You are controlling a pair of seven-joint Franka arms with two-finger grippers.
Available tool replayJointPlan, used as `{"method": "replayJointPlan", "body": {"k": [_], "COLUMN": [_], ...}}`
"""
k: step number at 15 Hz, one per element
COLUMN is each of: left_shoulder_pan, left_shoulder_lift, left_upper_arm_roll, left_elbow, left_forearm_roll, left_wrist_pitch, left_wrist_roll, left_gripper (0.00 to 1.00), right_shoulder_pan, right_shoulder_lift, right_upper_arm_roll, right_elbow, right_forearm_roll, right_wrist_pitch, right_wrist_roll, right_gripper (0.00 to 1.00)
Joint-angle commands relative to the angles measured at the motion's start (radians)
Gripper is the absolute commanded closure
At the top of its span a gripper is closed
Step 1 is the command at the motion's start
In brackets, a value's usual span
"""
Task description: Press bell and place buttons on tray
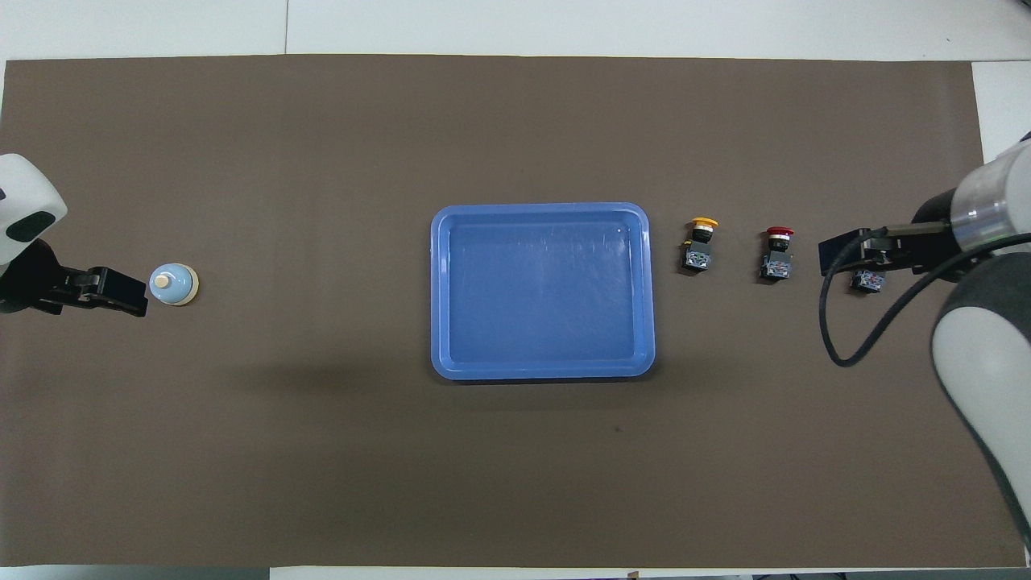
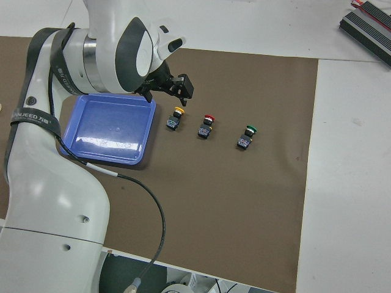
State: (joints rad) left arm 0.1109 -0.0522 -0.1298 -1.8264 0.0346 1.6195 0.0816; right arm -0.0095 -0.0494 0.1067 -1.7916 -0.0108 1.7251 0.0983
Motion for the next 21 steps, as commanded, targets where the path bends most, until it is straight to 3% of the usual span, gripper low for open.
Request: {"method": "replayJointPlan", "body": {"k": [1,5,11,16,21], "left_shoulder_pan": [-0.049,-0.068,-0.071,-0.086,-0.103], "left_shoulder_lift": [0.063,0.08,0.074,0.075,0.075], "left_upper_arm_roll": [0.016,0.022,0.022,0.024,0.028], "left_elbow": [0.065,0.111,0.099,0.101,0.111], "left_forearm_roll": [0.007,0.008,0.008,0.007,0.005], "left_wrist_pitch": [-0.029,-0.066,-0.064,-0.058,-0.063], "left_wrist_roll": [-0.005,-0.006,-0.008,-0.01,-0.031], "left_gripper": [0.0,0.0,0.0,0.0,0.0], "right_shoulder_pan": [0.031,0.072,0.091,0.114,0.106], "right_shoulder_lift": [0.077,0.223,0.377,0.439,0.438], "right_upper_arm_roll": [0.004,0.002,0.002,0.001,0.001], "right_elbow": [-0.072,-0.104,-0.101,-0.104,-0.159], "right_forearm_roll": [0.006,-0.024,-0.063,-0.103,-0.133], "right_wrist_pitch": [0.141,0.388,0.566,0.637,0.662], "right_wrist_roll": [0.084,0.159,0.219,0.28,0.282], "right_gripper": [0.0,0.0,0.0,0.0,0.01]}}
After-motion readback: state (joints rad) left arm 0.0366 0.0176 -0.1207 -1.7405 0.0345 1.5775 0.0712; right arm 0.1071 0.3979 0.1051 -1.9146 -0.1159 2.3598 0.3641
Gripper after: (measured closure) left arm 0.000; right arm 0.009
